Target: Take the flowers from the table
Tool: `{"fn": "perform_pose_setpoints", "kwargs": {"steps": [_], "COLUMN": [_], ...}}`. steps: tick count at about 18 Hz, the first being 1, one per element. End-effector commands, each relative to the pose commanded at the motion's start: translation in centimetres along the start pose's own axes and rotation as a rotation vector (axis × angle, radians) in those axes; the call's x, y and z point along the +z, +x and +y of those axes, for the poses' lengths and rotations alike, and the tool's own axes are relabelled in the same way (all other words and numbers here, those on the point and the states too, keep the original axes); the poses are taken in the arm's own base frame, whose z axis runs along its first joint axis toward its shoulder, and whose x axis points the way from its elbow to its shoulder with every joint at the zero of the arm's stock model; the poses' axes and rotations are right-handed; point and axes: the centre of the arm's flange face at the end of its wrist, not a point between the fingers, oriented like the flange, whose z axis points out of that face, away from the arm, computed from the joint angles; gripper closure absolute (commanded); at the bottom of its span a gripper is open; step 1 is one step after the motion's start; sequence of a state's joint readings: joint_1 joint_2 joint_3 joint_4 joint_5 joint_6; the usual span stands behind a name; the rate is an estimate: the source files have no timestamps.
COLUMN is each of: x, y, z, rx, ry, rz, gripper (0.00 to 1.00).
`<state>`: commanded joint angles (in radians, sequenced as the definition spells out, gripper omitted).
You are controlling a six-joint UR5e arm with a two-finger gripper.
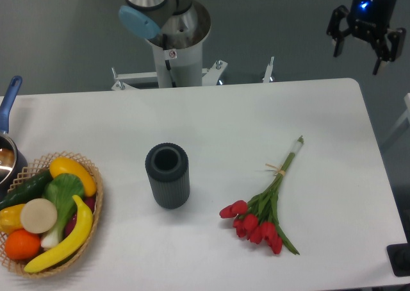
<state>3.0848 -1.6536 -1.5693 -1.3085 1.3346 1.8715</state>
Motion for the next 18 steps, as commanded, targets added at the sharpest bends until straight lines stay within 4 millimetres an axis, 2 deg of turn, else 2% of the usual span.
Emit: {"fn": "perform_pose_setpoints", "kwargs": {"steps": [7, 14, 18], "x": [0.3, 0.7, 2.7], "y": [0.1, -0.1, 0.7], "z": [-0.7, -1.3, -1.6], "rx": [-0.003, -0.143, -0.159], "ry": [0.011, 0.054, 0.066], "rz": [0.004, 0.004, 0.043], "gripper": [0.0, 0.0, 0.0]}}
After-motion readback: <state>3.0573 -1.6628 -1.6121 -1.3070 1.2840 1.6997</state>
